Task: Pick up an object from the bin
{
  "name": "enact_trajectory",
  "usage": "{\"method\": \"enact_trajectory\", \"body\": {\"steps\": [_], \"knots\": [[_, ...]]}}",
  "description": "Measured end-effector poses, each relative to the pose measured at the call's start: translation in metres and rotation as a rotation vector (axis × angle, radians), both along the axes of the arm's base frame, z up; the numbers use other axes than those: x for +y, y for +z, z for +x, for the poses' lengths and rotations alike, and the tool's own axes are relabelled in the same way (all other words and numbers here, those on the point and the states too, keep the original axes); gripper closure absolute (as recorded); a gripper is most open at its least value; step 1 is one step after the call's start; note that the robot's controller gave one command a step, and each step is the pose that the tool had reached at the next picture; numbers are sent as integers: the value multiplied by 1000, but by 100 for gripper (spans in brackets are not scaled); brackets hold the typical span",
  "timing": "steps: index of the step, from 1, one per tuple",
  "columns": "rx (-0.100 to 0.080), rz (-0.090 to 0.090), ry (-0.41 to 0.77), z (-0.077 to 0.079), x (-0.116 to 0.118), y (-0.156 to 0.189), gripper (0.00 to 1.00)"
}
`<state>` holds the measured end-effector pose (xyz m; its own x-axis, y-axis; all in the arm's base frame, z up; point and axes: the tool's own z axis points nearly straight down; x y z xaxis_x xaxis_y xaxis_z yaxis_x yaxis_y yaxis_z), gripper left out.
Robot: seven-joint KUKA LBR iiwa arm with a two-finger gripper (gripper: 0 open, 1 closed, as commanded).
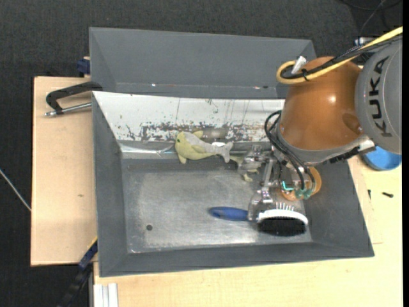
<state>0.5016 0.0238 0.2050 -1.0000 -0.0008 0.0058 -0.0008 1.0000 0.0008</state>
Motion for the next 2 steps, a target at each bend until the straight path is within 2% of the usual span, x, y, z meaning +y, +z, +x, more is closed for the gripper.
{"method": "enact_trajectory", "body": {"steps": [1,2], "knots": [[-2,0,-57,-1,-30,-132,0],[-7,0,-55,0,-29,-129,100]]}}
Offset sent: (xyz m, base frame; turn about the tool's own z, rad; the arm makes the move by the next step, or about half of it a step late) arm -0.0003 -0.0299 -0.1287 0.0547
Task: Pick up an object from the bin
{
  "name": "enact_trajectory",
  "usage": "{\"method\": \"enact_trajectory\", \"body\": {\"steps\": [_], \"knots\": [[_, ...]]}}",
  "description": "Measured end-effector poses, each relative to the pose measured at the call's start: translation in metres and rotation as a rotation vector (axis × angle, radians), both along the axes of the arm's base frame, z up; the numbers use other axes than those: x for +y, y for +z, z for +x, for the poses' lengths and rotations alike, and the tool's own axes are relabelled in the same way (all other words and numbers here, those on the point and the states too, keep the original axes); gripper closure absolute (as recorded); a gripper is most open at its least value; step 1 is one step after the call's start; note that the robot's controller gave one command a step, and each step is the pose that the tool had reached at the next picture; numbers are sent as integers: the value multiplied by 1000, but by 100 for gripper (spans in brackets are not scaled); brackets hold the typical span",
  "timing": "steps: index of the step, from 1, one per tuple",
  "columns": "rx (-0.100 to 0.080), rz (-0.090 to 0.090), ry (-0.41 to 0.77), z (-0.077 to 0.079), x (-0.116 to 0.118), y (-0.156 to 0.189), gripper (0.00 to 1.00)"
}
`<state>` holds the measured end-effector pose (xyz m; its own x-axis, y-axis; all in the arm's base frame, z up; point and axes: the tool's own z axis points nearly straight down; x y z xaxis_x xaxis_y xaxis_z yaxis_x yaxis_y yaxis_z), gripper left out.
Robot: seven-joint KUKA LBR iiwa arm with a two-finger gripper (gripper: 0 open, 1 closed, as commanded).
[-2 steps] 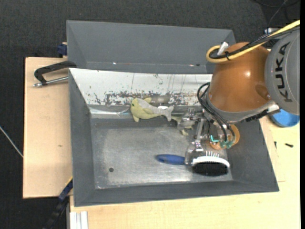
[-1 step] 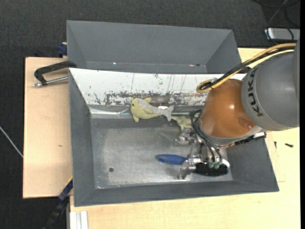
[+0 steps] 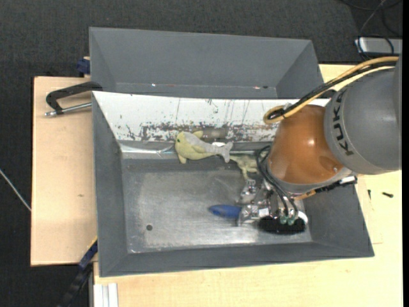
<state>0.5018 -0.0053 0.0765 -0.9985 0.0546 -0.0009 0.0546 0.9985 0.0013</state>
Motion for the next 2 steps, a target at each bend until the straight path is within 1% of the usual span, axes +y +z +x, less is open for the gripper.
{"method": "enact_trajectory", "body": {"steps": [1,2], "knots": [[-12,-1,129,21,-2,111,100],[-13,-2,138,30,1,190,100]]}}
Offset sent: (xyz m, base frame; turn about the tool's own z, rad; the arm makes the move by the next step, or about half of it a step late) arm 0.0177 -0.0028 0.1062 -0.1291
